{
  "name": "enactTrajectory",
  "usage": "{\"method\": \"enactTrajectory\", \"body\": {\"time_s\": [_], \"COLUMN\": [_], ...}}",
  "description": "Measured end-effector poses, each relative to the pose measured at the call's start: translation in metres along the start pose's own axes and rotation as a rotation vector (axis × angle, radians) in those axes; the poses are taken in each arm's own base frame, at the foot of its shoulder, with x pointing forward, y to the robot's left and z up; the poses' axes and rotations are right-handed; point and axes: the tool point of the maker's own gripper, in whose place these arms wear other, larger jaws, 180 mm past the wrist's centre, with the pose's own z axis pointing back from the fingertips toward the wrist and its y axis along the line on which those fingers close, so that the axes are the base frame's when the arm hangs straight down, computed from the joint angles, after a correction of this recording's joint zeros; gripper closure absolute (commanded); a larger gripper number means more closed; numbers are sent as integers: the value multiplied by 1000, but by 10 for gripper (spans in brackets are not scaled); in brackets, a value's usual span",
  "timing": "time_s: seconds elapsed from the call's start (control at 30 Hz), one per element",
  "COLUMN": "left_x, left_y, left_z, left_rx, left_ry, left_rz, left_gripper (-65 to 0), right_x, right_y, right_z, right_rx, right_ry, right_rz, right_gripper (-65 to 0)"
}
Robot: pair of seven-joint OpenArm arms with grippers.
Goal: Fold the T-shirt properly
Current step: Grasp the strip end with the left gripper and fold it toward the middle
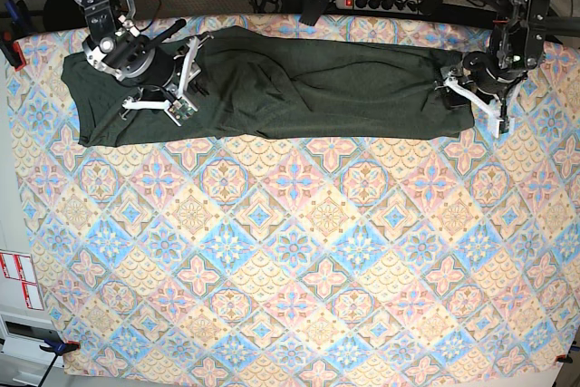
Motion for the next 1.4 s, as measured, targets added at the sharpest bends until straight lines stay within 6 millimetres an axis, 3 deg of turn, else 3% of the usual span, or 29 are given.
{"method": "enactTrajectory", "body": {"time_s": [0.27,0.4,0.53,0.63,0.77,0.83,0.97,1.07,1.17,1.4], "left_x": [-17,-19,-34,-34,-36,-36,-39,-36,-30,4], "left_y": [18,9,-12,-33,-45,-50,-60,-65,-54,1], "left_z": [-13,-16,-22,-27,-30,-30,-31,-31,-29,-19], "left_rx": [43,23,-9,-52,-67,-74,-106,-121,-106,14], "left_ry": [71,70,103,105,94,88,96,80,55,-48], "left_rz": [38,58,16,-1,0,11,40,59,92,168], "left_gripper": [-413,-413,-407,-406,-402,-347,-105,0,0,0], "right_x": [1,2,2,3,3,2,2,2,2,2], "right_y": [-1,-1,-2,-2,-2,-1,-1,-1,-1,-2], "right_z": [0,0,0,0,0,0,0,0,0,0], "right_rx": [-1,-3,-4,-2,-3,-2,-2,-2,-3,-6], "right_ry": [-2,-5,-4,-6,-7,-4,-5,-5,-4,-4], "right_rz": [1,2,2,1,2,2,2,2,2,1], "right_gripper": [-172,-172,-172,-172,-172,-172,-172,-172,-172,-172]}}
